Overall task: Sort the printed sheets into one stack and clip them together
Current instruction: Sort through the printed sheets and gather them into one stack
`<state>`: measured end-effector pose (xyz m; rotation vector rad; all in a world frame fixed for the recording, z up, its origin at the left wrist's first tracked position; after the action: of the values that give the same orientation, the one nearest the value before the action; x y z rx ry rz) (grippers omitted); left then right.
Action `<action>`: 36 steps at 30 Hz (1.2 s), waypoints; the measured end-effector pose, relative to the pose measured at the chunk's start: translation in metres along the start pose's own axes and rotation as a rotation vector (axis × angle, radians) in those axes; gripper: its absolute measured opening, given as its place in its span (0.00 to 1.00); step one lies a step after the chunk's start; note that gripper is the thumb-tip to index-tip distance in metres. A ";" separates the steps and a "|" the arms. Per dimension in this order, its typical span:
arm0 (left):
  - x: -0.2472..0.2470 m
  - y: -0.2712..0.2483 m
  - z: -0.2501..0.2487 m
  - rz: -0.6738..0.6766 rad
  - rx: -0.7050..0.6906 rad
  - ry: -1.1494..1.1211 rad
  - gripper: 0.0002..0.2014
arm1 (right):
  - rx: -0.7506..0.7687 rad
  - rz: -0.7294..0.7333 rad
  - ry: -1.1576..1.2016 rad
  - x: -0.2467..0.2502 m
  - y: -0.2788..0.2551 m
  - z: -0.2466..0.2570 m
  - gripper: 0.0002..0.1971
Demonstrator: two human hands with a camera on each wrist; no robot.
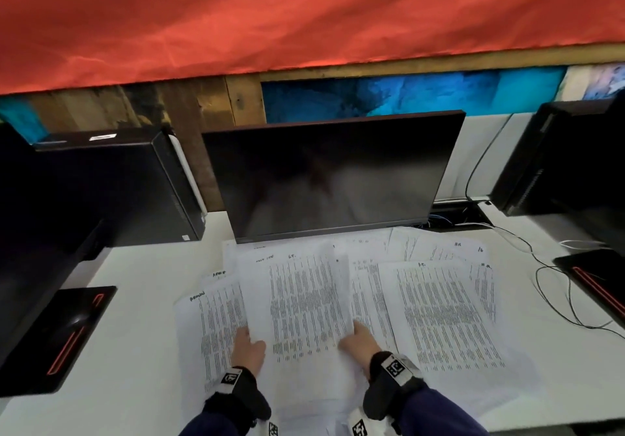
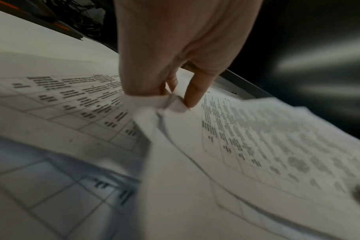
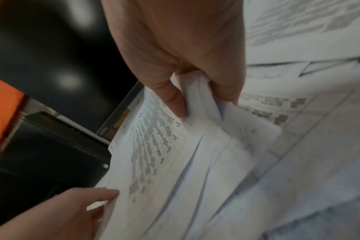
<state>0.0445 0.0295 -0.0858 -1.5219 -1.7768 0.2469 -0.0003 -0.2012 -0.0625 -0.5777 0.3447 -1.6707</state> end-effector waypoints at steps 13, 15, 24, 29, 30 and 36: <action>-0.091 -0.060 -0.054 0.209 -0.286 0.298 0.17 | -0.241 -0.456 -0.215 0.197 -0.035 -0.048 0.24; -0.116 -0.065 -0.058 0.291 -0.277 0.340 0.20 | -0.328 -0.574 -0.411 0.214 -0.037 -0.056 0.31; -0.173 -0.078 -0.062 0.600 0.072 0.172 0.09 | -0.432 -0.443 -0.439 0.247 -0.019 -0.067 0.39; -0.180 -0.077 -0.062 0.635 0.138 0.052 0.13 | -0.315 -0.567 -0.479 0.211 -0.034 -0.044 0.31; -0.180 -0.077 -0.061 0.630 0.142 0.025 0.11 | -0.266 -0.567 -0.477 0.205 -0.031 -0.045 0.31; -0.192 -0.085 -0.055 0.671 0.034 0.062 0.10 | -0.003 -0.579 -0.456 0.185 -0.034 -0.052 0.35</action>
<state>0.0142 -0.1852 -0.0782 -2.0342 -1.1537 0.5442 -0.0763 -0.3807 -0.0546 -1.1090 -0.1722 -2.0115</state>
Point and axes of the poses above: each hand's wrist, its own y-axis towards the middle knuckle, its own x-axis out of the back of the hand, z = x × y, the point moved 3 cm from there along y, towards the middle knuckle, and after that the axes turned 6 degrees about x, right-handed, at the moved point
